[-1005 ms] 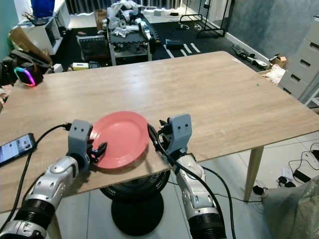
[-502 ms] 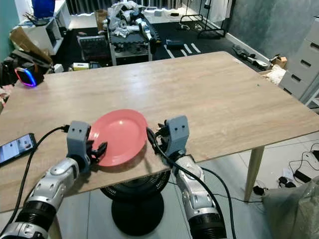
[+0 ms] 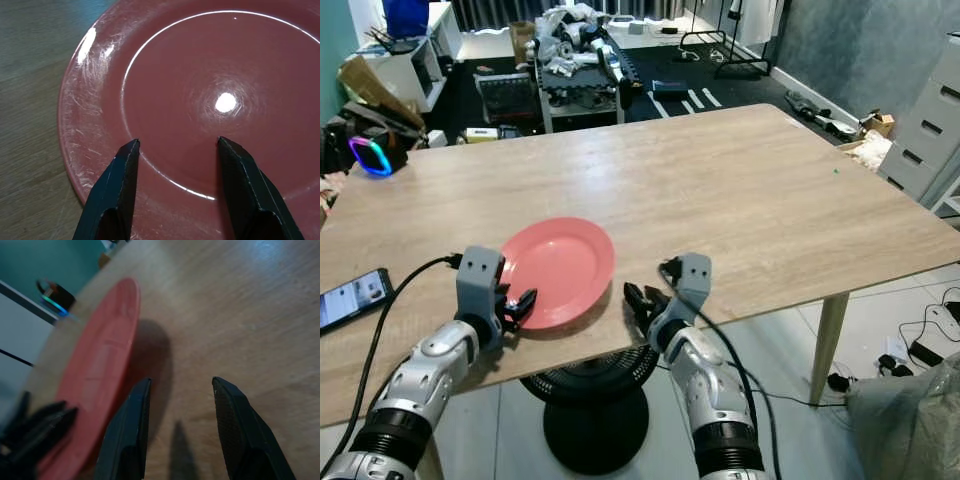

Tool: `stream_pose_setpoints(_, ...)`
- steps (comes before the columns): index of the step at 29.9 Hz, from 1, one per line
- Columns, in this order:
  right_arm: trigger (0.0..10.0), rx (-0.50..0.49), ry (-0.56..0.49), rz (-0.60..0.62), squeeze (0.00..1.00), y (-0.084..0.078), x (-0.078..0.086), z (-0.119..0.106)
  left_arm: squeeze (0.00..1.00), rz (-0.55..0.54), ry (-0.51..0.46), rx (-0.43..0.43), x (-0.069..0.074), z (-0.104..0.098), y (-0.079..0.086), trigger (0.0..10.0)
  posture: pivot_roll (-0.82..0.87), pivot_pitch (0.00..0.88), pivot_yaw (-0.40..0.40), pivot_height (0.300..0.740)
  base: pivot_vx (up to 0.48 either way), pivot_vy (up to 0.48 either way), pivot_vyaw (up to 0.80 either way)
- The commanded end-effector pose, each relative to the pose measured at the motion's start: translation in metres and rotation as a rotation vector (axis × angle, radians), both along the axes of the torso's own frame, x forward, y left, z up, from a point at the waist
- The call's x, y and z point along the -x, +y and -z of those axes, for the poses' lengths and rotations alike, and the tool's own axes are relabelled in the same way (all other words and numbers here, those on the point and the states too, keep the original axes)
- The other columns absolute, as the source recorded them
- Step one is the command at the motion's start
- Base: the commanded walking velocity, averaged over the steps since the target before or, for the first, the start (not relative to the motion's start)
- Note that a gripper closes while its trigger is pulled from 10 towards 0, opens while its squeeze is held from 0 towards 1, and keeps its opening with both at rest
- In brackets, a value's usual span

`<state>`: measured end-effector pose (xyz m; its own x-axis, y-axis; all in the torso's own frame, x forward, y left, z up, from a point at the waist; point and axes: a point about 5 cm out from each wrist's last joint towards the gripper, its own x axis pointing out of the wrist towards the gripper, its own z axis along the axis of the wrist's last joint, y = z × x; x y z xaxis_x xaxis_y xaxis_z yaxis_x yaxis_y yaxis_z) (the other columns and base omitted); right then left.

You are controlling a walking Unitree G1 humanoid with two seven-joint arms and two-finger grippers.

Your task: Setting the table

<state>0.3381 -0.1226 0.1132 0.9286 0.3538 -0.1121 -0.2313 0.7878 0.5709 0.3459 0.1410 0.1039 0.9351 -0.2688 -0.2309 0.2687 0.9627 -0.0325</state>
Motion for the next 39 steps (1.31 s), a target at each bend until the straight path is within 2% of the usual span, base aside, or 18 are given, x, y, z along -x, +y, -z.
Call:
stream_pose_setpoints(1, 10.0, -0.07, -0.01, 0.03, 0.0, -0.003, -0.003, -0.006, 0.0, -0.005, 0.046, -0.013, 0.006, 0.012, 0.004, 10.0, -0.05, 0.0, 0.11, 0.74, 0.0, 0.0, 0.0)
stream_pose_setpoints(5, 10.0, -0.234, -0.04, -0.011, 0.0, -0.003, -0.003, -0.02, 0.0, -0.005, 0.044, -0.012, 0.005, 0.011, 0.004, 10.0, -0.05, 0.0, 0.111, 0.74, 0.0, 0.0, 0.0)
stream_pose_setpoints(7, 10.0, -0.24, -0.056, -0.048, 0.0, -0.001, -0.001, -0.023, 0.0, -0.005, 0.043, -0.011, 0.005, 0.011, 0.003, 10.0, -0.05, 0.0, 0.11, 0.74, 0.0, 0.0, 0.0)
stream_pose_setpoints(11, 10.0, -0.17, -0.064, -0.105, 0.0, 0.01, 0.003, -0.022, 0.0, -0.005, 0.042, -0.01, 0.005, 0.011, 0.003, 10.0, -0.05, 0.0, 0.11, 0.74, 0.0, 0.0, 0.0)
stream_pose_setpoints(17, 10.0, -0.172, -0.027, -0.145, 0.0, 0.025, 0.007, -0.015, 0.0, -0.007, 0.04, -0.01, 0.005, 0.01, 0.003, 10.0, -0.05, 0.0, 0.11, 0.74, 0.0, 0.0, 0.0)
stream_pose_setpoints(18, 10.0, -0.141, -0.014, -0.132, 0.0, 0.027, 0.006, -0.011, 0.0, -0.008, 0.039, -0.01, 0.005, 0.01, 0.003, 10.0, -0.05, 0.0, 0.109, 0.74, 0.0, 0.0, 0.0)
stream_pose_setpoints(20, 10.0, -0.141, -0.014, -0.132, 0.0, 0.027, 0.006, -0.011, 0.0, -0.008, 0.039, -0.01, 0.005, 0.01, 0.003, 10.0, -0.05, 0.0, 0.109, 0.74, 0.0, 0.0, 0.0)
stream_pose_setpoints(23, 10.0, -0.063, 0.027, -0.013, 0.0, 0.025, -0.001, -0.002, 0.0, -0.011, 0.038, -0.01, 0.005, 0.01, 0.004, 10.0, -0.04, 0.001, 0.105, 0.74, 0.0, 0.0, 0.0)
stream_pose_setpoints(29, 10.0, -0.068, 0.035, 0.006, 0.0, 0.028, -0.003, -0.002, 0.0, -0.012, 0.039, -0.009, 0.006, 0.011, 0.004, 10.0, -0.04, 0.002, 0.104, 0.74, 0.0, 0.0, 0.0)
stream_pose_setpoints(32, 10.0, -0.078, 0.044, -0.024, 0.0, 0.035, -0.002, -0.002, 0.0, -0.012, 0.04, -0.009, 0.006, 0.011, 0.004, 10.0, -0.04, 0.003, 0.103, 0.74, 0.0, 0.0, 0.0)
stream_pose_setpoints(34, 10.0, -0.141, 0.063, -0.11, 0.0, 0.051, 0.003, -0.002, 0.0, -0.012, 0.041, -0.009, 0.007, 0.012, 0.004, 10.0, -0.05, 0.004, 0.103, 0.74, 0.0, 0.0, 0.0)
stream_pose_setpoints(35, 10.0, -0.141, 0.063, -0.11, 0.0, 0.051, 0.003, -0.002, 0.0, -0.012, 0.041, -0.009, 0.007, 0.012, 0.004, 10.0, -0.05, 0.004, 0.103, 0.74, 0.0, 0.0, 0.0)
stream_pose_setpoints(38, 10.0, -0.25, 0.096, -0.255, 0.0, 0.072, 0.013, -0.004, 0.0, -0.011, 0.041, -0.008, 0.007, 0.012, 0.004, 10.0, -0.05, 0.004, 0.104, 0.74, 0.0, 0.0, 0.0)
stream_pose_setpoints(39, 10.0, -0.251, 0.107, -0.3, 0.0, 0.078, 0.017, -0.003, 0.0, -0.011, 0.041, -0.007, 0.007, 0.012, 0.004, 10.0, -0.05, 0.004, 0.104, 0.74, 0.0, 0.0, 0.0)
